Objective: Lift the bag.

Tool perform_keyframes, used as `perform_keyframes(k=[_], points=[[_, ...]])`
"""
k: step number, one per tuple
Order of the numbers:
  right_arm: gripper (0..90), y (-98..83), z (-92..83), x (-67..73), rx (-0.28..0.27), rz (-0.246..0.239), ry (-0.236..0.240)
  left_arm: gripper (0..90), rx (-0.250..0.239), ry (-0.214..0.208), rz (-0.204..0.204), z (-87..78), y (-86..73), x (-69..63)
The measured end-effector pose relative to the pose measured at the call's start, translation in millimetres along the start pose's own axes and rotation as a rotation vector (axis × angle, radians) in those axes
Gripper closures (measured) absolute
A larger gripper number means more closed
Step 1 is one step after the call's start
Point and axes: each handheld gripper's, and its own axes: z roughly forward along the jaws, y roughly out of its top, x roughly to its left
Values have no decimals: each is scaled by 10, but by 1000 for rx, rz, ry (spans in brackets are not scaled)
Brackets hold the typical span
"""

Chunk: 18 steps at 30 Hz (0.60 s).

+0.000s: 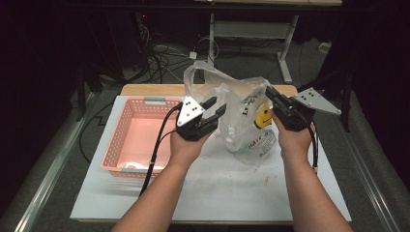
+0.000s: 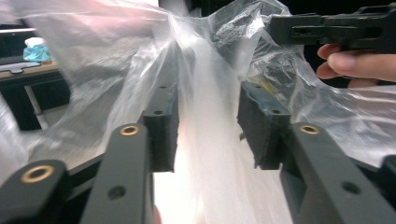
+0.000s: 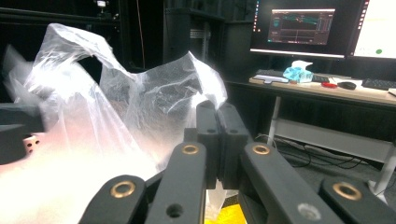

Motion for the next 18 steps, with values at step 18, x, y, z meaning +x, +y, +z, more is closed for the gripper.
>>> perform_keyframes(k=[18], points=[[791,135,-305,82,-53,-29,34,491,78,27,-62,-347,-295,22]])
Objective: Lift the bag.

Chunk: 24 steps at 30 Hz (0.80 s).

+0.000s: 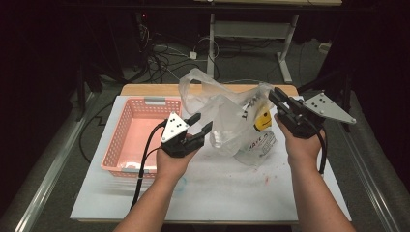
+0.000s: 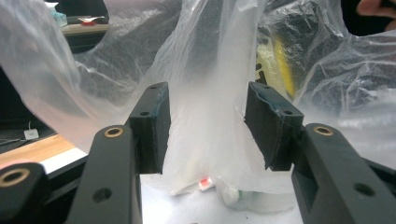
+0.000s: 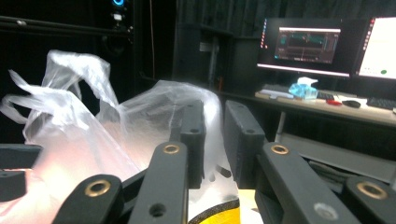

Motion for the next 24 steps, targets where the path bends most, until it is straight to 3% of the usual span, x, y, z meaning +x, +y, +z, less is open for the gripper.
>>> perform_keyframes(k=[11,15,24], points=[[781,53,-146,46,-12,-20,22,460,-22,10,12,-259,66,-30],[778,-14,-169,63,3,-16,31,456,-14,8,21,-326,27,-55],[746,-279,-227,75,78,-19,49,419,34,-1,-10,-351,-184,-72]])
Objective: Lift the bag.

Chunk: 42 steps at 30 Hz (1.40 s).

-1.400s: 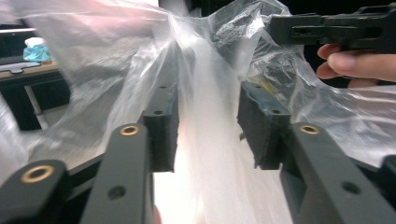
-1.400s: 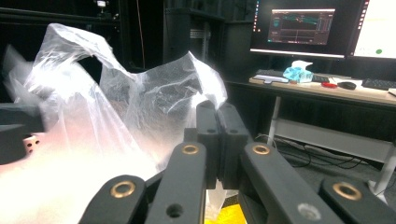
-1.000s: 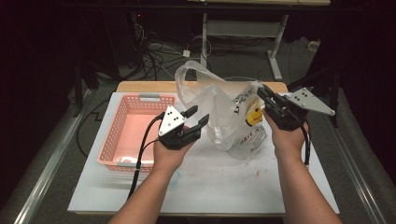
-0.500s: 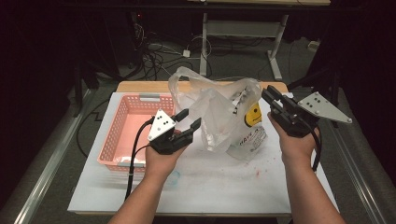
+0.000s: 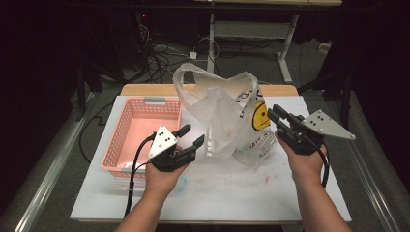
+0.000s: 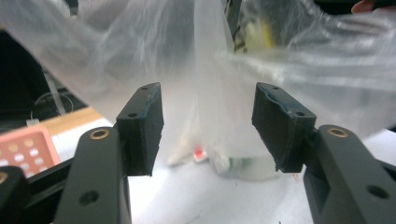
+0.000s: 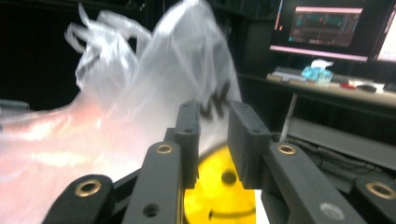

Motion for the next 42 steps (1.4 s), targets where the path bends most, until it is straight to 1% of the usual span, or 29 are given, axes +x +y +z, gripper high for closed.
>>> perform_keyframes(k=[5,8,9,11,14,17,18,20,23,25,26,29,32,34,35,36,37,38,40,41,42], points=[[686,-188,-15,15,66,16,22,335,53,-17,-19,-16,-133,-35],[637,-324,-5,35,118,6,35,267,95,-35,-28,5,-208,-82],[622,-371,-5,42,135,1,38,258,104,-47,-28,13,-235,-101],[587,-464,-16,55,160,-1,42,253,118,-70,-17,34,-297,-159],[529,-605,-36,61,197,2,52,218,143,-111,2,71,-374,-272],[436,-742,-68,55,239,21,72,210,164,-145,15,105,-450,-380],[394,-788,-79,50,254,25,78,210,168,-159,10,116,-478,-404],[320,-872,-111,58,275,34,76,168,178,-176,5,144,-529,-450],[209,-982,-178,70,297,29,71,150,185,-184,12,169,-600,-500],[159,-1043,-232,81,306,32,59,138,196,-196,3,193,-646,-512],[151,-1072,-265,86,308,36,54,114,206,-198,1,209,-670,-517],[89,-1163,-345,94,315,41,40,70,234,-205,-2,253,-736,-520],[39,-1244,-422,70,307,47,34,14,252,-209,-3,288,-787,-513],[1,-1292,-474,45,297,61,24,0,256,-213,-7,308,-826,-501],[1,-1317,-504,31,292,65,22,0,256,-220,-10,320,-852,-487],[1,-1339,-533,26,293,79,23,0,254,-226,-8,334,-884,-474],[0,-1359,-550,11,295,71,30,0,254,-221,1,350,-922,-462],[1,-1374,-567,6,296,69,26,0,265,-216,0,371,-960,-448],[0,-1400,-587,-7,286,61,24,0,281,-202,-13,410,-1016,-425],[0,-1412,-587,-14,289,57,29,0,273,-198,-18,408,-1007,-422],[0,-1418,-583,-20,287,59,27,0,254,-189,-12,397,-1000,-427]])
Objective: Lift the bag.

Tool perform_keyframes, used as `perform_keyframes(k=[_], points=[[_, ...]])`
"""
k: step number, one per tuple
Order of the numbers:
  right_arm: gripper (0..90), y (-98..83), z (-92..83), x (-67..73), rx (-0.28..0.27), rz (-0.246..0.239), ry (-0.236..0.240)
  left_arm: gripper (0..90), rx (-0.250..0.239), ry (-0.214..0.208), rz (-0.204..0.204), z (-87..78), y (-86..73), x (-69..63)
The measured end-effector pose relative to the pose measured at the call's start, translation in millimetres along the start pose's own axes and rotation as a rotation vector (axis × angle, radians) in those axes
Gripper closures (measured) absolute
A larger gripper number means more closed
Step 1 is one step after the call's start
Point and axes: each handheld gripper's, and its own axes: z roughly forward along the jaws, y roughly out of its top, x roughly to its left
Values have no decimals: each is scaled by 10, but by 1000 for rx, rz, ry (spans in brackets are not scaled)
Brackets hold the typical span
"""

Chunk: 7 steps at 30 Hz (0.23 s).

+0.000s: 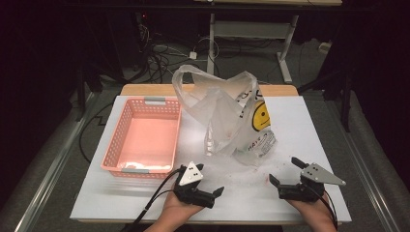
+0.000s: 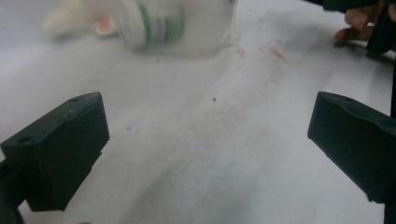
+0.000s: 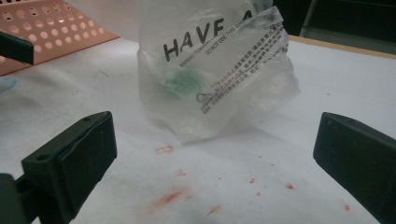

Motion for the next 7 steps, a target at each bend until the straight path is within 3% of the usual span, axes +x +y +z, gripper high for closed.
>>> perform_keyframes(k=[7], points=[[0,-10,4,4,-9,16,0,0,-19,15,2,-14,-22,-13]])
